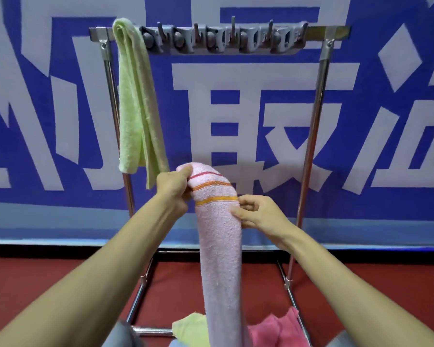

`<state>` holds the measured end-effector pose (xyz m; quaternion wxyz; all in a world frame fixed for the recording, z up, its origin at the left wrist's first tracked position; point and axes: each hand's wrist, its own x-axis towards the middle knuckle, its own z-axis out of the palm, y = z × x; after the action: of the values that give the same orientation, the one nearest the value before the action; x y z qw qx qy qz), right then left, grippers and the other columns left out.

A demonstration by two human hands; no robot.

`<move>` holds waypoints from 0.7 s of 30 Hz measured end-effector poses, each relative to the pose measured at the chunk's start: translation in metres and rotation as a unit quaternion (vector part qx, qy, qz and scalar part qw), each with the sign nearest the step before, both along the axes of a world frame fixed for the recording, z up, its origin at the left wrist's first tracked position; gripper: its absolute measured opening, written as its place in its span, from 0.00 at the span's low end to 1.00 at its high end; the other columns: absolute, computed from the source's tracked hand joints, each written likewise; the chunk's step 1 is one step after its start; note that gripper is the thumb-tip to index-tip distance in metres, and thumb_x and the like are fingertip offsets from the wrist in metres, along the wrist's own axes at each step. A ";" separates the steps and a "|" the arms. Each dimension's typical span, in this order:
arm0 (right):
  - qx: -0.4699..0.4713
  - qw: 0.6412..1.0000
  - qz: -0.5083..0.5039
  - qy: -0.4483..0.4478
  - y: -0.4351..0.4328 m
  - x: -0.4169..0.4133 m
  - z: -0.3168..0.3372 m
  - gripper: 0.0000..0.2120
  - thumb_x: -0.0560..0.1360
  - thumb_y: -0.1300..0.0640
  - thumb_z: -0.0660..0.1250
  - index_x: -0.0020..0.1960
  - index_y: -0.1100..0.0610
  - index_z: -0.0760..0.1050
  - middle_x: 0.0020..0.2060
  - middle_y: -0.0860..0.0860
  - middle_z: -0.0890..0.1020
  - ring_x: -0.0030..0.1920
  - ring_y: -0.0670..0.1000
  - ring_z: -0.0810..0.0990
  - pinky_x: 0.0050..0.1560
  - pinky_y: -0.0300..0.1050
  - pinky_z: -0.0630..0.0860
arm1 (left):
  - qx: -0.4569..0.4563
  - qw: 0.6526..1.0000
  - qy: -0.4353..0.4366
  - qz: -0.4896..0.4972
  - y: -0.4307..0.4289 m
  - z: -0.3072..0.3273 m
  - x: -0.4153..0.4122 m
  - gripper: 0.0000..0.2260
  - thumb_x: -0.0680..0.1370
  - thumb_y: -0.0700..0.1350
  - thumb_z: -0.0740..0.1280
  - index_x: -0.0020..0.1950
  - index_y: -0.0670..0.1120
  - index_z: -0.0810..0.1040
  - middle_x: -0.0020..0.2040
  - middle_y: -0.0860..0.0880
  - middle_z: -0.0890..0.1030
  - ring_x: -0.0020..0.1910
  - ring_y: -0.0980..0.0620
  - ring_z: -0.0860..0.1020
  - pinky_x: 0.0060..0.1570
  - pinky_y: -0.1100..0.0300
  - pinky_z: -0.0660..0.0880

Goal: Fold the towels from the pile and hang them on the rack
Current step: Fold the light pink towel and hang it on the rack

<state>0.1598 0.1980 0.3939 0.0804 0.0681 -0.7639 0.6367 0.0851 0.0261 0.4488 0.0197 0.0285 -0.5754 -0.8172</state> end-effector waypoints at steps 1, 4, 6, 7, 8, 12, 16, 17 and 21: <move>-0.007 1.000 -0.009 0.003 -0.001 -0.001 -0.009 0.06 0.74 0.64 0.69 0.50 0.62 0.80 0.41 0.55 0.83 0.41 0.48 0.80 0.44 0.43 0.79 | 0.013 1.000 -0.022 0.005 -0.003 -0.011 -0.003 0.06 0.76 0.38 0.67 0.39 0.41 0.74 0.35 0.44 0.75 0.26 0.52 0.74 0.25 0.63 0.69; -0.023 0.998 -0.061 0.023 0.002 -0.005 -0.036 0.03 0.72 0.65 0.71 0.45 0.60 0.81 0.37 0.53 0.84 0.38 0.46 0.80 0.42 0.41 0.78 | 0.079 0.993 -0.091 -0.009 -0.004 -0.050 -0.002 0.05 0.77 0.37 0.67 0.41 0.40 0.74 0.34 0.45 0.73 0.25 0.54 0.73 0.21 0.66 0.73; -0.047 0.995 -0.079 0.035 -0.001 -0.009 -0.051 0.04 0.71 0.67 0.71 0.43 0.59 0.82 0.36 0.51 0.85 0.37 0.44 0.80 0.41 0.37 0.78 | 0.105 0.988 -0.108 -0.036 -0.009 -0.072 -0.001 0.05 0.77 0.39 0.67 0.42 0.40 0.76 0.34 0.46 0.76 0.27 0.55 0.73 0.25 0.64 0.75; -0.056 0.994 -0.085 0.036 -0.004 -0.011 -0.058 0.05 0.71 0.67 0.71 0.43 0.60 0.82 0.36 0.50 0.85 0.36 0.43 0.80 0.40 0.35 0.77 | 0.106 0.987 -0.107 -0.049 -0.011 -0.081 0.001 0.05 0.78 0.41 0.67 0.44 0.40 0.77 0.35 0.46 0.79 0.28 0.55 0.76 0.29 0.63 0.77; -0.068 0.993 -0.093 0.032 -0.007 -0.013 -0.065 0.05 0.71 0.68 0.71 0.43 0.60 0.82 0.35 0.49 0.85 0.35 0.42 0.80 0.39 0.34 0.77 | 0.099 0.988 -0.103 -0.062 -0.013 -0.091 0.002 0.05 0.78 0.42 0.67 0.46 0.40 0.79 0.36 0.47 0.81 0.30 0.55 0.78 0.33 0.63 0.78; -0.078 0.989 -0.122 0.004 -0.016 -0.022 -0.085 0.03 0.71 0.67 0.72 0.45 0.63 0.82 0.36 0.53 0.84 0.35 0.41 0.79 0.38 0.33 0.76 | 0.065 0.984 -0.111 -0.122 -0.016 -0.130 0.008 0.10 0.77 0.42 0.68 0.54 0.39 0.81 0.43 0.48 0.83 0.38 0.54 0.80 0.41 0.61 0.75; -0.070 0.989 -0.132 -0.006 -0.014 -0.026 -0.086 0.05 0.71 0.66 0.72 0.47 0.64 0.82 0.37 0.54 0.83 0.33 0.42 0.79 0.36 0.34 0.75 | -0.012 0.977 -0.117 -0.180 -0.007 -0.144 0.012 0.10 0.78 0.45 0.66 0.50 0.38 0.81 0.38 0.47 0.80 0.33 0.52 0.77 0.43 0.57 0.73; -0.074 0.989 -0.130 -0.012 -0.013 -0.024 -0.085 0.06 0.71 0.65 0.72 0.47 0.64 0.82 0.37 0.54 0.83 0.33 0.43 0.78 0.33 0.36 0.74 | -0.033 0.975 -0.110 -0.190 -0.005 -0.142 0.014 0.11 0.78 0.46 0.66 0.49 0.38 0.81 0.36 0.47 0.81 0.32 0.53 0.78 0.45 0.56 0.73; -0.094 0.987 -0.128 -0.031 -0.009 -0.013 -0.083 0.07 0.72 0.63 0.72 0.49 0.62 0.82 0.38 0.55 0.84 0.33 0.46 0.80 0.31 0.38 0.74 | -0.129 0.970 -0.075 -0.192 -0.001 -0.145 0.020 0.14 0.75 0.50 0.69 0.49 0.38 0.81 0.40 0.43 0.77 0.40 0.48 0.73 0.47 0.54 0.68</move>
<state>0.1468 0.1890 0.3113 0.1441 -0.0577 -0.7052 0.6918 0.1050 0.0252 0.3038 -0.1771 -0.0243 -0.6702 -0.7203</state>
